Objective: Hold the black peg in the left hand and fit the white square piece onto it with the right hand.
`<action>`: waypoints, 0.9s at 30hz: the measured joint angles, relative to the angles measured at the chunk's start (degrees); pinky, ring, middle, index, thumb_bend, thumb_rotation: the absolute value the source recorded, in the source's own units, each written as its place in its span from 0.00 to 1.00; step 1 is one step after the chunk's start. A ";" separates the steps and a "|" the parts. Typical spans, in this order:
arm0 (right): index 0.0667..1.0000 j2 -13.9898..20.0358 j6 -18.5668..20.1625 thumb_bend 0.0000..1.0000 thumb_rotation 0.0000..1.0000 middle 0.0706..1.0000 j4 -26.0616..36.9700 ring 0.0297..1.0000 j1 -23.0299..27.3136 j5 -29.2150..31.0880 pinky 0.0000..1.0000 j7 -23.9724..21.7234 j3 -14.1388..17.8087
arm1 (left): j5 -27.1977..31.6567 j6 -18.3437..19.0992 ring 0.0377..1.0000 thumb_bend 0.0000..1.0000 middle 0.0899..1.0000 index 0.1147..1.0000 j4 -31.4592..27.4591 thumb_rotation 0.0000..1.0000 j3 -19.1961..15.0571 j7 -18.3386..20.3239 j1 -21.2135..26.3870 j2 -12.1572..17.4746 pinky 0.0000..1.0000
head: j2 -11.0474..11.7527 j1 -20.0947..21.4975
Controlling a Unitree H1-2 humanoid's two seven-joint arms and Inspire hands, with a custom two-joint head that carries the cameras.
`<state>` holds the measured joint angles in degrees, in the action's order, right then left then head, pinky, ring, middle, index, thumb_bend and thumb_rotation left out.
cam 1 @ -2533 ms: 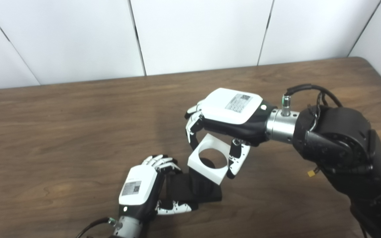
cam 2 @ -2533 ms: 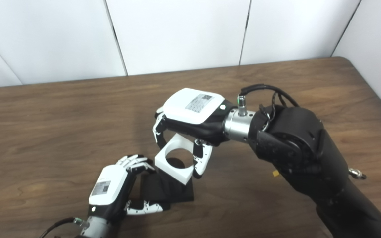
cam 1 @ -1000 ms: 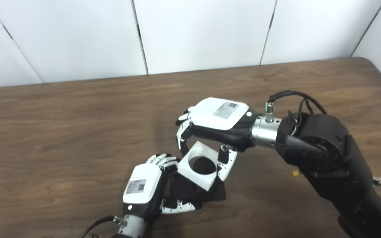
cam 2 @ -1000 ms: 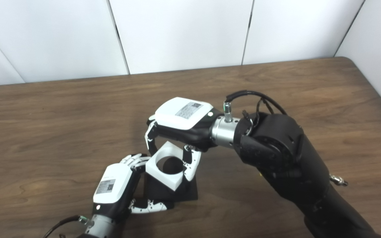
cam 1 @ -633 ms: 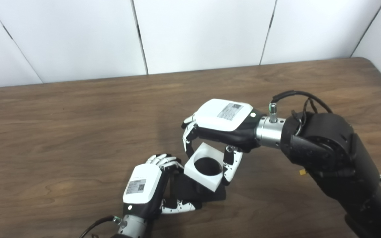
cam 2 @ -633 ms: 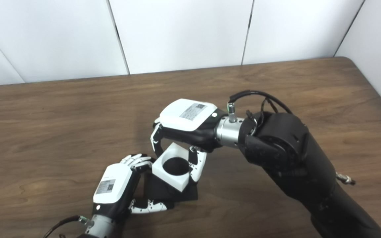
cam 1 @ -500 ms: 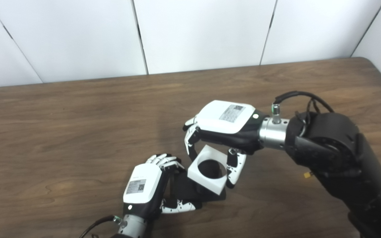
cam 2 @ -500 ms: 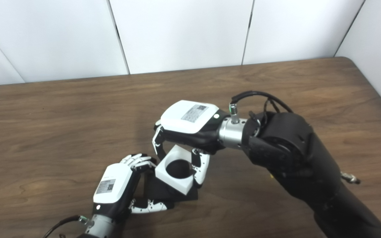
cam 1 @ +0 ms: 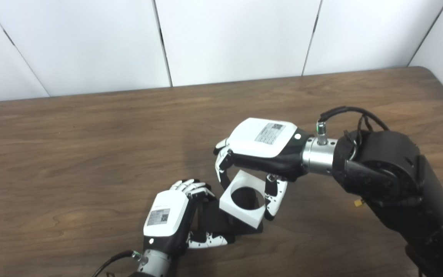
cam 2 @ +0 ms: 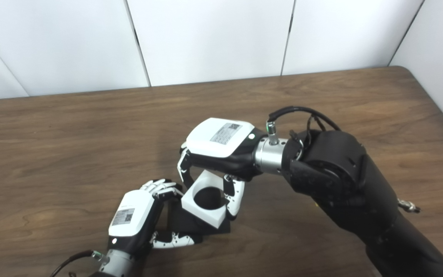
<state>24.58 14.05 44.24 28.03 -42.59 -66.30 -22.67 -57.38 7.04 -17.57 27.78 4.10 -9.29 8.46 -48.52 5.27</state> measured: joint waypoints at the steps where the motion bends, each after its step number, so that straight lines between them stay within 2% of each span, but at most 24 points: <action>1: 0.44 0.00 -0.30 0.52 0.13 0.72 -0.14 0.86 -0.02 -0.17 0.82 0.11 -0.04 | -0.02 0.04 0.84 0.52 0.75 0.42 -0.03 0.05 0.00 0.07 0.00 0.00 0.88 | 0.00 0.00; 11: 0.45 -0.57 -3.24 0.52 0.13 0.73 -0.90 0.87 -1.13 -2.23 0.85 1.64 -0.13 | -0.03 0.04 0.84 0.52 0.75 0.42 -0.05 0.05 0.05 0.10 0.02 -0.01 0.87 | 0.00 0.09; 27: 0.45 -1.75 -3.93 0.52 0.13 0.73 -1.45 0.87 -1.52 -3.17 0.85 2.21 -0.10 | -0.12 0.11 0.84 0.52 0.75 0.42 -0.24 0.05 0.15 0.46 0.01 -0.14 0.87 | -0.17 0.00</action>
<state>22.83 10.12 42.80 26.51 -45.77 -64.09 -22.77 -57.50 7.15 -17.81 27.93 4.55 -9.28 8.32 -48.69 5.27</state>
